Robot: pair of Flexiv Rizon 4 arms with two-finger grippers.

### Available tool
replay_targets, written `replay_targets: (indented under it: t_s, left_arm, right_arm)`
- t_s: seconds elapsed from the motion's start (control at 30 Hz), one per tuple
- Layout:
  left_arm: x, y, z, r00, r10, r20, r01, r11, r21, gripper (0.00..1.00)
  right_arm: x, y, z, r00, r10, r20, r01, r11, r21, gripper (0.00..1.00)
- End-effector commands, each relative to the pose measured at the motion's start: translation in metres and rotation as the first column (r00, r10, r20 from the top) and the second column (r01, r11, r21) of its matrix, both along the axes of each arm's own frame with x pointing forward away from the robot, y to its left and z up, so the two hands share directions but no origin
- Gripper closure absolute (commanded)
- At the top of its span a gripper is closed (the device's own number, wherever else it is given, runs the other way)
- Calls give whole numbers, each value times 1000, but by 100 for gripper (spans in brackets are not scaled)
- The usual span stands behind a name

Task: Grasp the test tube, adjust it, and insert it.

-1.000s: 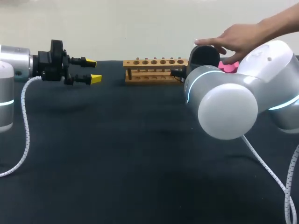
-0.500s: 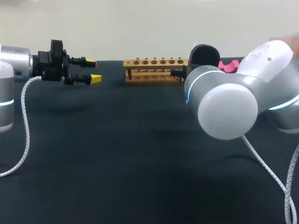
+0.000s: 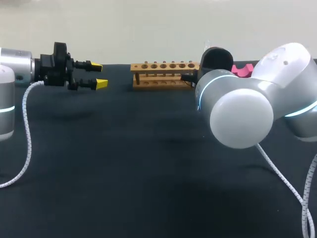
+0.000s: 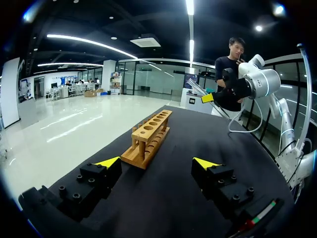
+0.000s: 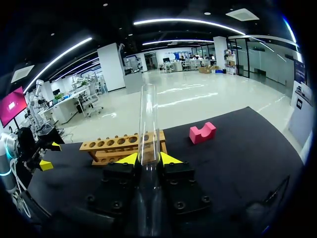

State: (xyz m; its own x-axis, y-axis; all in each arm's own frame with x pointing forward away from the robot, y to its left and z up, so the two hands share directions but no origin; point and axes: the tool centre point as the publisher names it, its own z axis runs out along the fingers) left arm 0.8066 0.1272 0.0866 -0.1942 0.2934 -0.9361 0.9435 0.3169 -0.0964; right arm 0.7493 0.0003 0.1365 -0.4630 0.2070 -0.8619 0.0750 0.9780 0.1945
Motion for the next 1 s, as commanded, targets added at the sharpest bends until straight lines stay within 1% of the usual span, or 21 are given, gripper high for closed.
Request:
replay_targets:
  t_s: [0.03,0.1,0.23,0.27,0.33,0.6,0.73,0.77,0.8,1.0]
  left_arm:
    - [0,1,-1,1000,0,4,0,1000,-3,0]
    - [0,1,-1,1000,0,4,0,1000,-3,0]
    - [0,1,-1,1000,0,4,0,1000,-3,0]
    - [0,1,-1,1000,0,4,0,1000,-3,0]
    - [0,1,-1,1000,0,4,0,1000,-3,0]
    - [0,1,-1,1000,0,4,0,1000,-3,0]
    - [0,1,-1,1000,0,4,0,1000,-3,0]
    - [0,1,-1,1000,0,4,0,1000,-3,0]
    - [0,1,-1,1000,0,4,0,1000,-3,0]
    - [0,1,-1,1000,0,4,0,1000,-3,0]
  right_arm:
    - [0,-1,-1,1000,2,5,-2,1000,3,100]
    - [0,-1,-1,1000,2,5,-2,1000,3,100]
    - [9,7,-5,999,33,3,-32,999,-32,100]
    - [11,10,-6,999,43,-2,-43,998,-52,100]
    - [16,14,-9,999,48,-24,-49,997,-57,100]
    - [35,27,-20,994,88,-57,-94,989,-118,100]
    - [43,32,-30,992,101,-76,-112,979,-172,100]
    - [45,33,-33,991,101,-88,-115,979,-169,100]
    - [47,34,-36,991,101,-89,-116,977,-181,100]
    - [55,43,-45,988,107,-111,-126,976,-180,100]
